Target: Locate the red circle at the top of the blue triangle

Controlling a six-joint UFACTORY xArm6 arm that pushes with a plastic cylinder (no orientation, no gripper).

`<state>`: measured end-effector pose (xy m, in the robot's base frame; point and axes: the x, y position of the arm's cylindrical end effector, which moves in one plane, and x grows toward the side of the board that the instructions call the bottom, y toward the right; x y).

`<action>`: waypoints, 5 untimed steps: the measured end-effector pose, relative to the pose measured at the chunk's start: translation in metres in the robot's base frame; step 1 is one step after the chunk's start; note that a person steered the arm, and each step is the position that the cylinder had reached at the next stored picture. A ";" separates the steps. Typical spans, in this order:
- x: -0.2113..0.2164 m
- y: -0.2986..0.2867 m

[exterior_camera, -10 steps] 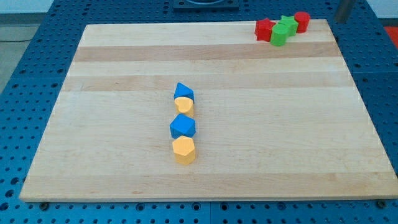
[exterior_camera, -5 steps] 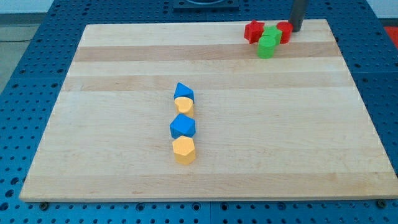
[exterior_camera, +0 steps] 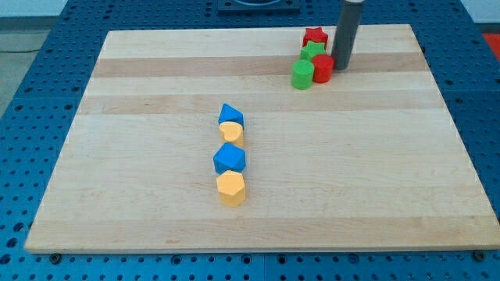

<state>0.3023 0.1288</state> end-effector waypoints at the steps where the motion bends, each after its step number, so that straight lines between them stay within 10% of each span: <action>1: 0.016 -0.007; 5: 0.069 -0.057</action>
<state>0.3714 0.0720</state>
